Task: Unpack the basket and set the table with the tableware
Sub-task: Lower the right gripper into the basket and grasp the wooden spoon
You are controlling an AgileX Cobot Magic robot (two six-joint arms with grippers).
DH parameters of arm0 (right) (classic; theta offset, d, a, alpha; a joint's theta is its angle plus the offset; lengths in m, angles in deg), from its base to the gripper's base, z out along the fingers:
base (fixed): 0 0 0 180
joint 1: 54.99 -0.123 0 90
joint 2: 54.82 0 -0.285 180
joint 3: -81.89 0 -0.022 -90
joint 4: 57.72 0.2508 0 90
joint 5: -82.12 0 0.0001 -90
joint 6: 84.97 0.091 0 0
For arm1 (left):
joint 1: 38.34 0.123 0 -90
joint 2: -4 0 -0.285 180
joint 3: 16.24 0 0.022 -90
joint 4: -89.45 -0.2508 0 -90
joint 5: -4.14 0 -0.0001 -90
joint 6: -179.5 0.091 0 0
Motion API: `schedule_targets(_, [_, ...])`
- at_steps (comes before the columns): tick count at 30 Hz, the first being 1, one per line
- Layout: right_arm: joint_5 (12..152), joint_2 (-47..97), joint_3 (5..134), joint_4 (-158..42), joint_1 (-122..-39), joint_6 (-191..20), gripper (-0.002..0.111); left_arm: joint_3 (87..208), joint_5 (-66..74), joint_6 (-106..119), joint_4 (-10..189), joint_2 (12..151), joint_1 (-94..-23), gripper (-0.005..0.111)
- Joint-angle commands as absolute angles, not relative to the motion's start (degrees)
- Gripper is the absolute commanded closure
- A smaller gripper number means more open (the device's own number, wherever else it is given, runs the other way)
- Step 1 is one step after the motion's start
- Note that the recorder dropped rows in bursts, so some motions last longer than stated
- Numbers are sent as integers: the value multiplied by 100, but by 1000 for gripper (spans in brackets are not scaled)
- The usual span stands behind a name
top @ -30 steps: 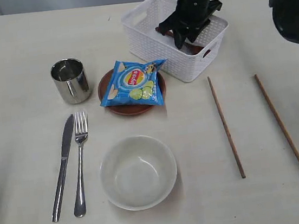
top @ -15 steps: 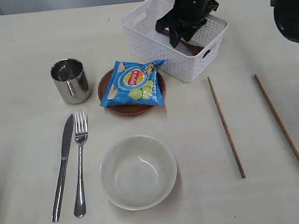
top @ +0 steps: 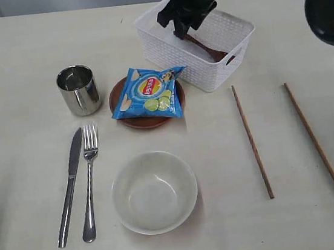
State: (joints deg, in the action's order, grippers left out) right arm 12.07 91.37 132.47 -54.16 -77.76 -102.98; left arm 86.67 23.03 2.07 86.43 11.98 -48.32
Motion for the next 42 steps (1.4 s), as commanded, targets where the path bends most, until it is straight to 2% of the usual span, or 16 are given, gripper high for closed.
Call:
schedule_targets(1, [1216, 9123, 13255, -6812, -7922, -9735, 66, 8654, 2260, 205, 8653, 1178, -4818, 107])
schedule_targets(5, [1216, 9123, 13255, -6651, -7712, -9617, 66, 8654, 2260, 205, 8653, 1178, -4818, 107])
schedule_targets(10, [1216, 9171, 13255, -5022, -7568, -10652, 66, 8654, 2260, 205, 8653, 1178, -4818, 107])
schedule_targets(18, [1332, 9476, 13255, -5506, -7795, -10430, 66, 8654, 2260, 205, 8653, 1178, -4818, 107])
schedule_targets(25, [1737, 9660, 13255, -6457, -7795, -8571, 66, 8654, 2260, 205, 8653, 1178, -4818, 107])
schedule_targets(42, [1865, 10055, 13255, -5772, -7795, -8844, 66, 8654, 2260, 205, 8653, 1178, -4818, 107])
